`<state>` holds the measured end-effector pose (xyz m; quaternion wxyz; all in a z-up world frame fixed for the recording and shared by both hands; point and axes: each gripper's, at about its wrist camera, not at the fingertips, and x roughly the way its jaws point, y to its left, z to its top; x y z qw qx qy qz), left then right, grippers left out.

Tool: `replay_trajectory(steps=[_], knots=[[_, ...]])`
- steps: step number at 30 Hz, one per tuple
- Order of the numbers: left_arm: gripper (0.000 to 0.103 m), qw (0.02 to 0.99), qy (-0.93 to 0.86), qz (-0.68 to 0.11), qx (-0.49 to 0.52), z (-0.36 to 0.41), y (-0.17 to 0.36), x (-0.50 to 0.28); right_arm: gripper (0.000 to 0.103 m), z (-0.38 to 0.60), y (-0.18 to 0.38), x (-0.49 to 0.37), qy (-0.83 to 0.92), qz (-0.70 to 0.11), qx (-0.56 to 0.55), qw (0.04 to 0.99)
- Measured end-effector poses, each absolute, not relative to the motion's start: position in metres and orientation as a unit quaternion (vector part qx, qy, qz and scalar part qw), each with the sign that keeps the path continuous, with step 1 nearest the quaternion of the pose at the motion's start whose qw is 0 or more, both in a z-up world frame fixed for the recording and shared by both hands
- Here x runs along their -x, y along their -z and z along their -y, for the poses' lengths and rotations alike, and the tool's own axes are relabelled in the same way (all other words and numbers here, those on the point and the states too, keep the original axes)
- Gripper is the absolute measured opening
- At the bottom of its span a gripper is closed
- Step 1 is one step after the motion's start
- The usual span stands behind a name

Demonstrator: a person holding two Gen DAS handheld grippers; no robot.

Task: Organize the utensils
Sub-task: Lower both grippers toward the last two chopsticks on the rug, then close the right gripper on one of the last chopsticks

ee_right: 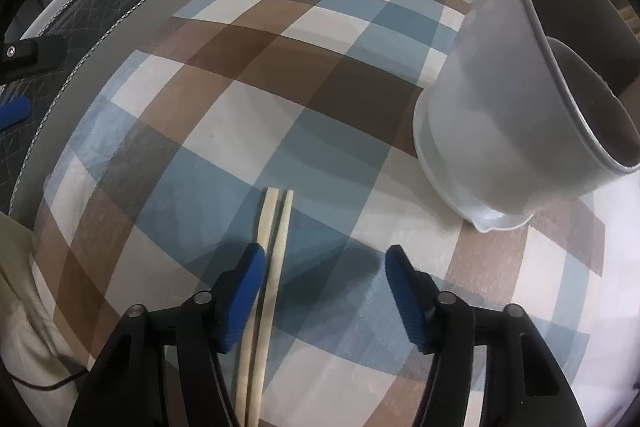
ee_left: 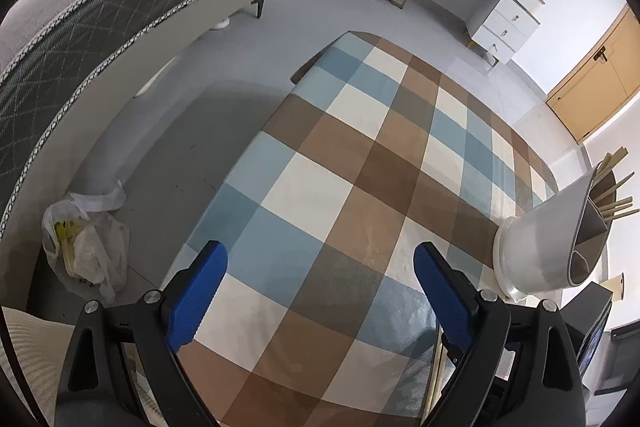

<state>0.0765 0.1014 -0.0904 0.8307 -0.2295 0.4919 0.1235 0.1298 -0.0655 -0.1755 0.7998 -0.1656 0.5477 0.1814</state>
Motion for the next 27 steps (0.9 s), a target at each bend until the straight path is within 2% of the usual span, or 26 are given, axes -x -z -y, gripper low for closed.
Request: replay_trajectory(steps=[4, 16, 18, 20, 21, 22, 27], knots=[[0.091, 0.827, -0.121, -0.497, 0.233, -0.102, 0.091, -0.077, 0.046, 0.067, 0.179, -0.131, -0.177, -0.555, 0.164, 0.796], [0.091, 0.829, -0.141, -0.484, 0.242, -0.114, 0.09, -0.073, 0.044, 0.057, 0.181, -0.138, -0.191, -0.537, 0.149, 0.808], [0.091, 0.828, -0.145, -0.483, 0.245, -0.116, 0.089, -0.073, 0.038, 0.054, 0.18, -0.138, -0.2, -0.531, 0.148, 0.81], [0.091, 0.829, -0.141, -0.481, 0.247, -0.116, 0.088, -0.071, 0.02, 0.053, 0.18, -0.137, -0.206, -0.529, 0.148, 0.81], [0.091, 0.831, -0.14, -0.481, 0.243, -0.115, 0.087, -0.071, 0.015, 0.056, 0.18, -0.137, -0.209, -0.528, 0.142, 0.81], [0.091, 0.833, -0.137, -0.481, 0.239, -0.112, 0.086, -0.071, 0.005, 0.059, 0.18, -0.138, -0.211, -0.53, 0.136, 0.81], [0.091, 0.836, -0.113, -0.488, 0.225, -0.096, 0.085, -0.073, 0.003, 0.082, 0.177, -0.134, -0.202, -0.528, 0.104, 0.818]])
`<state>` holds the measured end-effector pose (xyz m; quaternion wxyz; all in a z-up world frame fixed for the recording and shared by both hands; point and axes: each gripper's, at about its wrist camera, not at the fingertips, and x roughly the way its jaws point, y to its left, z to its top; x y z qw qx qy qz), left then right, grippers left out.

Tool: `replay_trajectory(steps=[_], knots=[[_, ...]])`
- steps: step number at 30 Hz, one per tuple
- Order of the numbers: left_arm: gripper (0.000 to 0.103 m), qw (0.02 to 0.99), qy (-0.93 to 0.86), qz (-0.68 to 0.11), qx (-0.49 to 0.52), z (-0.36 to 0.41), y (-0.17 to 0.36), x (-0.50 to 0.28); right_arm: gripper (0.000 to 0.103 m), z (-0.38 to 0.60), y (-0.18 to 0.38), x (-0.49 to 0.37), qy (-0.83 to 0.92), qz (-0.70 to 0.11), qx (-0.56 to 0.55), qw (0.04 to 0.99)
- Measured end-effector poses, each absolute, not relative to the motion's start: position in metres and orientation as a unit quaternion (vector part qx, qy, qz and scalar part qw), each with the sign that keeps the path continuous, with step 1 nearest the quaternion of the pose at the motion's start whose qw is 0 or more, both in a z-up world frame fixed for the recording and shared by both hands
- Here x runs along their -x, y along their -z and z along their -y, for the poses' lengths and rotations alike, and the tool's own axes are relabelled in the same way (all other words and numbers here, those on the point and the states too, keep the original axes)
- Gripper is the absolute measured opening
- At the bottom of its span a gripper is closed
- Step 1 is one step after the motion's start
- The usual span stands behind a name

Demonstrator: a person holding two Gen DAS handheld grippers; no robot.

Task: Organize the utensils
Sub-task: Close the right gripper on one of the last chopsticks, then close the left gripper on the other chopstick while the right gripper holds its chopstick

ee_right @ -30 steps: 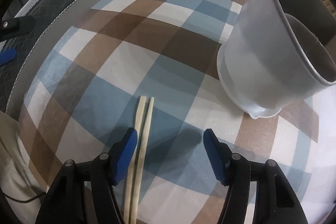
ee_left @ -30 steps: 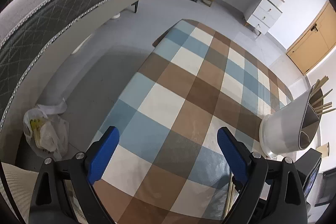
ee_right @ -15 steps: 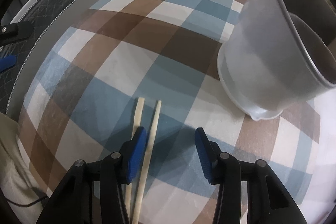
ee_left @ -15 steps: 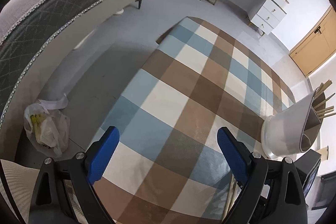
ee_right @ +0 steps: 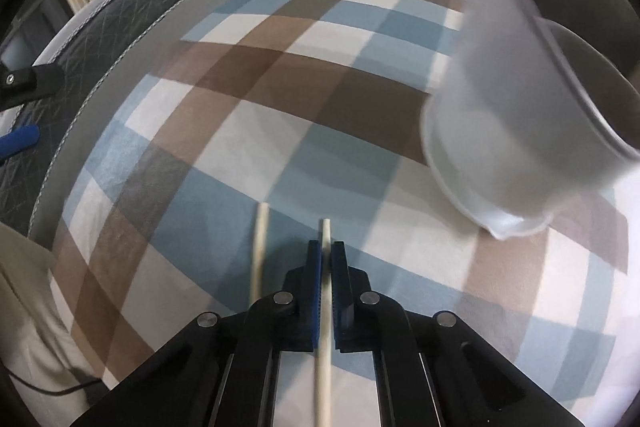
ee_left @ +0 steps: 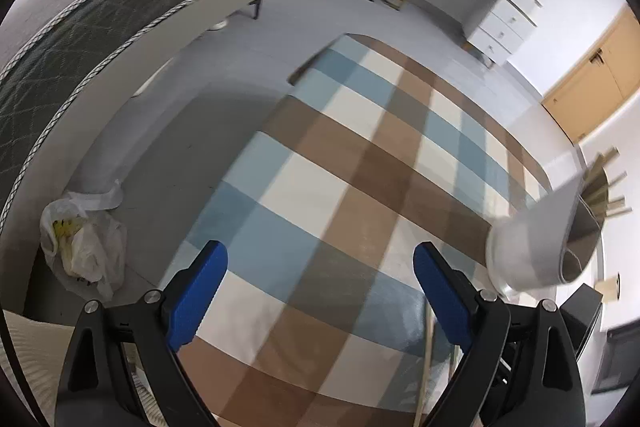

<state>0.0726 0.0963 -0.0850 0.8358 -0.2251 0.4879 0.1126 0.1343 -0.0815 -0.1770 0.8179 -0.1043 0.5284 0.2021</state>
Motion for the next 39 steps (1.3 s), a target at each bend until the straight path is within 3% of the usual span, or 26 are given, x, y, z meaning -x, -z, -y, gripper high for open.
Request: replay_trajectory(steps=[15, 27, 29, 31, 35, 38, 39], knots=[[0.086, 0.829, -0.048, -0.534, 0.161, -0.036, 0.101, -0.078, 0.003, 0.158, 0.128, -0.115, -0.218, -0.448, -0.092, 0.862], [0.085, 0.809, -0.031, -0.581, 0.087, 0.025, 0.137, -0.093, 0.003, 0.206, 0.104, -0.102, -0.216, -0.405, -0.157, 0.875], [0.081, 0.804, -0.034, -0.588, 0.081, 0.029, 0.144, -0.097, 0.003, 0.214, 0.105, -0.103, -0.212, -0.403, -0.169, 0.874], [0.069, 0.797, -0.034, -0.597, 0.084, 0.03, 0.151, -0.099, 0.003, 0.219, 0.105, -0.104, -0.21, -0.401, -0.18, 0.874], [0.061, 0.802, -0.047, -0.593, 0.059, 0.035, 0.155, -0.1, 0.003, 0.226, 0.102, -0.104, -0.207, -0.392, -0.188, 0.876], [0.04, 0.807, -0.042, -0.588, 0.044, 0.044, 0.152, -0.1, 0.003, 0.231, 0.102, -0.105, -0.208, -0.389, -0.193, 0.876], [0.027, 0.807, -0.037, -0.587, 0.041, 0.047, 0.151, -0.1, 0.003, 0.231, 0.101, -0.105, -0.209, -0.389, -0.193, 0.876]])
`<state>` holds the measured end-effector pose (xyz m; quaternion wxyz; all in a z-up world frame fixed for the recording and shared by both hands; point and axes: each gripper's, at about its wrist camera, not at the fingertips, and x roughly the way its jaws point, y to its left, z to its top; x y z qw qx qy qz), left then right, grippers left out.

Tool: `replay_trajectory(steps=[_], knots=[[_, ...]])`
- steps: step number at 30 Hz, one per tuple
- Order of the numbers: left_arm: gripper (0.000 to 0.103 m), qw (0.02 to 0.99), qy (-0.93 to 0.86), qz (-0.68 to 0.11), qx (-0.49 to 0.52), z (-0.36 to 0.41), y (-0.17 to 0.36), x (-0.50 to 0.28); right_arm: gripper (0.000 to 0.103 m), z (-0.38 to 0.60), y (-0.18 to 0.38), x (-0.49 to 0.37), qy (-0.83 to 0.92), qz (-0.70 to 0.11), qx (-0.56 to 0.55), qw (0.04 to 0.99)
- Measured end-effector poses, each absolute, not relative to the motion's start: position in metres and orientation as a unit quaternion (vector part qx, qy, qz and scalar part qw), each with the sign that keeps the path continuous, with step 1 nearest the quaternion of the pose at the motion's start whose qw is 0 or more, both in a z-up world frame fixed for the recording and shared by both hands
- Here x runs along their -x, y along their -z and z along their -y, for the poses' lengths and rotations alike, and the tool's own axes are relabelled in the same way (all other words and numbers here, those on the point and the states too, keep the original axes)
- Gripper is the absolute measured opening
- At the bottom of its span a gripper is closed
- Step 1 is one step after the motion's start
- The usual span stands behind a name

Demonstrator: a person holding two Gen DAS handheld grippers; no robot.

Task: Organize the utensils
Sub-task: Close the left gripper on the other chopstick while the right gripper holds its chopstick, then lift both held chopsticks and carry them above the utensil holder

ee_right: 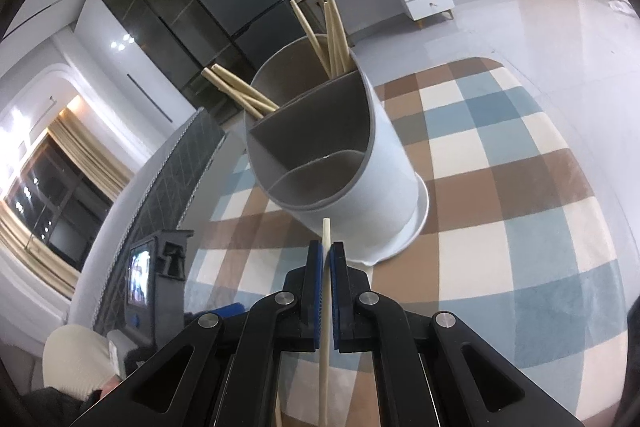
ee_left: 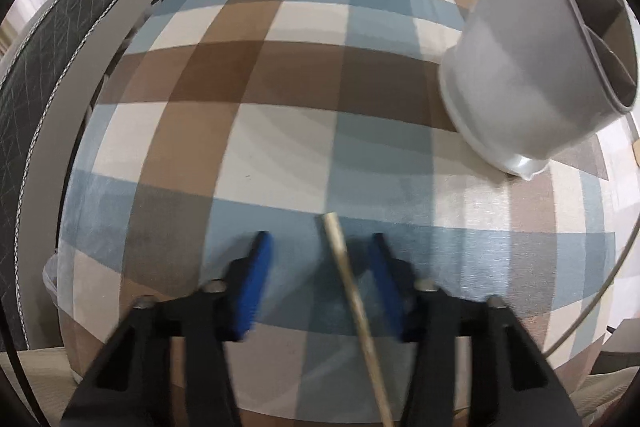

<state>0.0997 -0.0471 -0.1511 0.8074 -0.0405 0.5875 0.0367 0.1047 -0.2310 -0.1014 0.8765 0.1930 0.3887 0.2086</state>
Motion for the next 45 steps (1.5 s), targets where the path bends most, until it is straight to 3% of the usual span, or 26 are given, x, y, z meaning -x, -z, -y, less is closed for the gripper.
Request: replay_trajectory(steps=[1, 4, 10, 19, 31, 39, 45], knots=[[0.01, 0.809, -0.028, -0.587, 0.035, 0.051, 0.15, -0.1, 0.003, 0.231, 0.101, -0.105, -0.208, -0.388, -0.192, 0.877], [0.001, 0.812, -0.019, -0.583, 0.013, 0.063, 0.15, -0.096, 0.003, 0.232, 0.098, -0.103, -0.206, -0.383, -0.184, 0.882], [0.001, 0.816, -0.003, -0.577, 0.044, 0.065, 0.14, -0.089, 0.003, 0.237, 0.096, -0.097, -0.196, -0.378, -0.18, 0.887], [0.001, 0.875, 0.025, -0.479, 0.067, 0.067, 0.082, -0.059, 0.003, 0.235, 0.079, -0.079, -0.195, -0.356, -0.164, 0.899], [0.001, 0.91, 0.053, -0.405, 0.07, 0.06, 0.038, -0.039, 0.0, 0.231, 0.069, -0.052, -0.18, -0.345, -0.154, 0.908], [0.001, 0.91, 0.063, -0.402, 0.082, 0.049, 0.031, -0.03, 0.0, 0.225, 0.071, -0.044, -0.176, -0.352, -0.145, 0.908], [0.001, 0.902, 0.067, -0.413, 0.104, 0.034, 0.035, -0.03, 0.004, 0.239, 0.091, -0.058, -0.143, -0.405, -0.167, 0.888]])
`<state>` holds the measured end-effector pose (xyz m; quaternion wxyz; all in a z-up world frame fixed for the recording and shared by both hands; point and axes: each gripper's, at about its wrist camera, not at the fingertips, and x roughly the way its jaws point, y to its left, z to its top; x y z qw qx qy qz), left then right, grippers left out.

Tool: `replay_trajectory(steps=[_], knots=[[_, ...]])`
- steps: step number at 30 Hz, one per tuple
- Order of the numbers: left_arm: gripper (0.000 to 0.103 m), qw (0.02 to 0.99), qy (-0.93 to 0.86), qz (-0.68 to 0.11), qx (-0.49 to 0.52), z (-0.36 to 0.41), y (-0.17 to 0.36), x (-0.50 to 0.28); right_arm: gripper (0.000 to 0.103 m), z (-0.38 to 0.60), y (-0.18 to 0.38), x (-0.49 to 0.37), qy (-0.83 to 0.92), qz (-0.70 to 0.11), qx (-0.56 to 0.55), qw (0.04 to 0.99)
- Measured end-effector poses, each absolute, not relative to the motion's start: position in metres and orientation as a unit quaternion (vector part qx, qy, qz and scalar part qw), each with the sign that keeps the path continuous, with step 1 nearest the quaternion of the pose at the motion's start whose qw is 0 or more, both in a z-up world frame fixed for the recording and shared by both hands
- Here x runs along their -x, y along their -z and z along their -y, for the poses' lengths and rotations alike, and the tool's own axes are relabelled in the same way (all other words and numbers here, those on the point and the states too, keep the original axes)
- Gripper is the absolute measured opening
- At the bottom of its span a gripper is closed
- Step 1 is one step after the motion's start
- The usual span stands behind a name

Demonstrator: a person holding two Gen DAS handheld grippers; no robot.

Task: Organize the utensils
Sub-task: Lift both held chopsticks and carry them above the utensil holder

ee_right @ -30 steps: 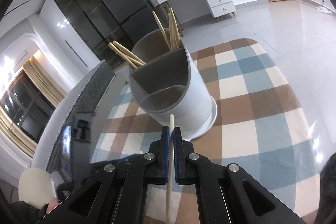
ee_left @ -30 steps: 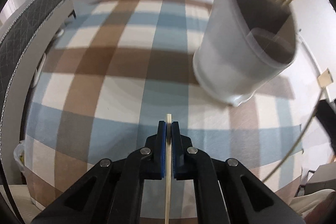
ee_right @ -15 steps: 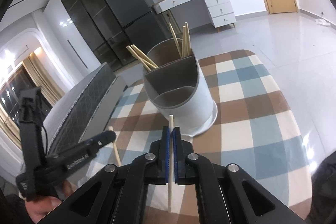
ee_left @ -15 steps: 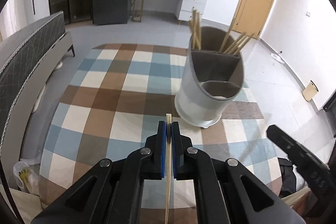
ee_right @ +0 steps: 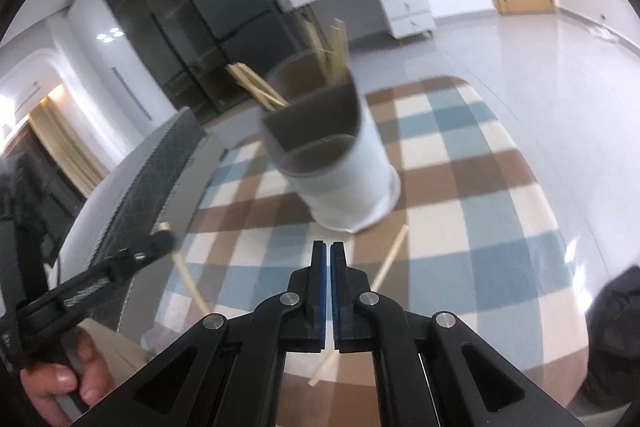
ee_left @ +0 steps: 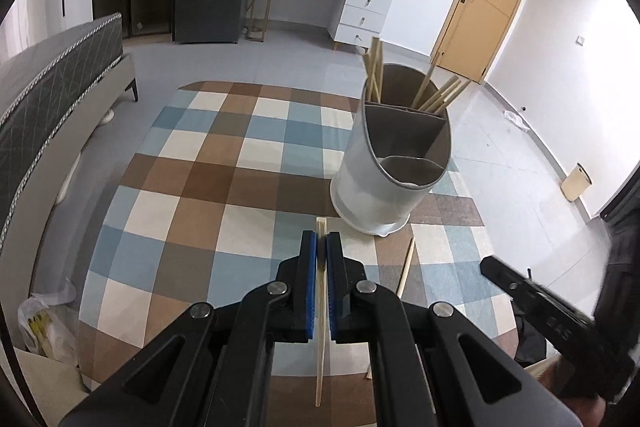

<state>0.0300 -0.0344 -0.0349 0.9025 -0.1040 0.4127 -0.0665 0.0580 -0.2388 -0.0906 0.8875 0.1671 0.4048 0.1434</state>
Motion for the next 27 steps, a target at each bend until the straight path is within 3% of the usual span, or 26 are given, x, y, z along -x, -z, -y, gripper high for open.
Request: replay_trajectory(steps=[3, 10, 18, 23, 25, 27], knots=[[0.001, 0.899, 0.073, -0.416, 0.118, 0.028, 0.037, -0.033, 0.018, 0.247, 0.111, -0.076, -0.12, -0.453, -0.185, 0.864], [0.001, 0.889, 0.09, -0.426, 0.141, 0.02, 0.045, -0.041, 0.033, 0.248, 0.146, -0.115, -0.078, -0.514, -0.169, 0.837], [0.001, 0.87, 0.105, -0.449, 0.173, 0.006, 0.054, -0.055, 0.033, 0.223, 0.175, -0.155, -0.034, -0.532, -0.101, 0.84], [0.001, 0.862, 0.105, -0.46, 0.184, 0.002, 0.058, -0.064, 0.035, 0.205, 0.178, -0.155, -0.007, -0.5, -0.039, 0.865], [0.001, 0.862, 0.107, -0.459, 0.187, 0.001, 0.056, -0.067, 0.03, 0.196, 0.179, -0.149, 0.003, -0.489, -0.005, 0.872], [0.001, 0.86, 0.107, -0.46, 0.192, 0.0, 0.054, -0.068, 0.015, 0.19, 0.179, -0.139, -0.004, -0.478, 0.014, 0.878]])
